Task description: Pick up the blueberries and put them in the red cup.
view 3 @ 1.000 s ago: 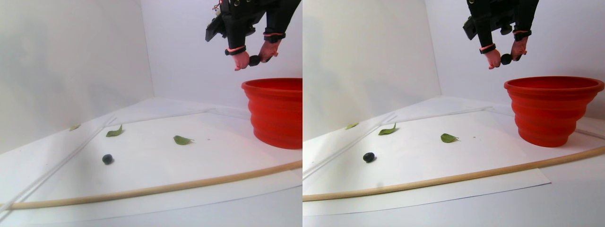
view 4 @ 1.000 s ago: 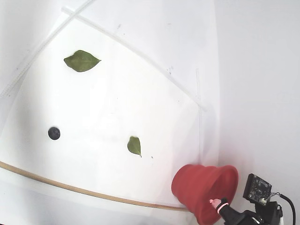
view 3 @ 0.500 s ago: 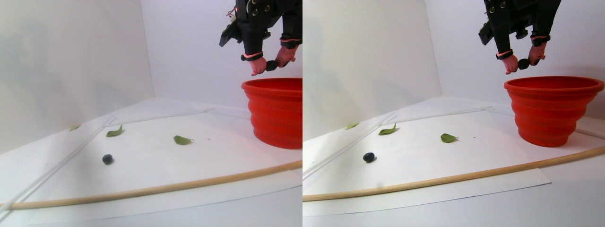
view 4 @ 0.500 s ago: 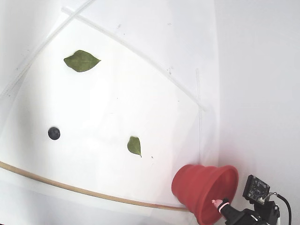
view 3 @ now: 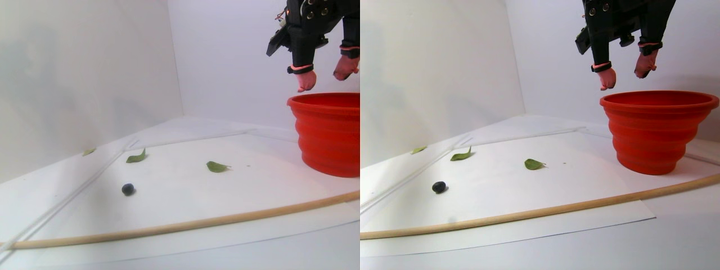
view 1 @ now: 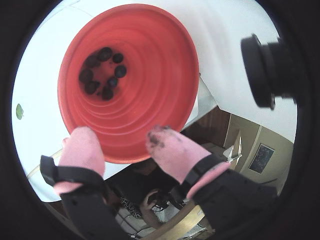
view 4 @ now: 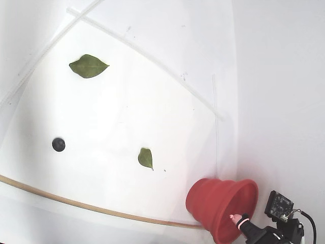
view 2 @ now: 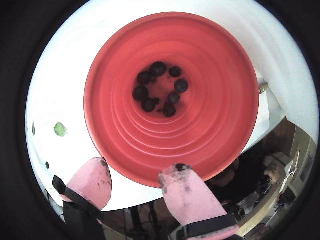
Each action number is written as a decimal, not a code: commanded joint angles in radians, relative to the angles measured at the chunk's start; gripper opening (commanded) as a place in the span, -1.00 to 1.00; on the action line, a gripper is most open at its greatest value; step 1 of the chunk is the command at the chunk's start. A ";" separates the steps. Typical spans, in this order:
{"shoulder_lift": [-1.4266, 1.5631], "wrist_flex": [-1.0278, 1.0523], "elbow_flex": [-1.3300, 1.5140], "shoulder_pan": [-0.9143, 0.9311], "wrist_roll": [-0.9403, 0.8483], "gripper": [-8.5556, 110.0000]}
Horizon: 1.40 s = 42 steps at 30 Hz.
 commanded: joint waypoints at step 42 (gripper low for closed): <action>0.383 0.250 0.117 -0.379 0.071 -0.57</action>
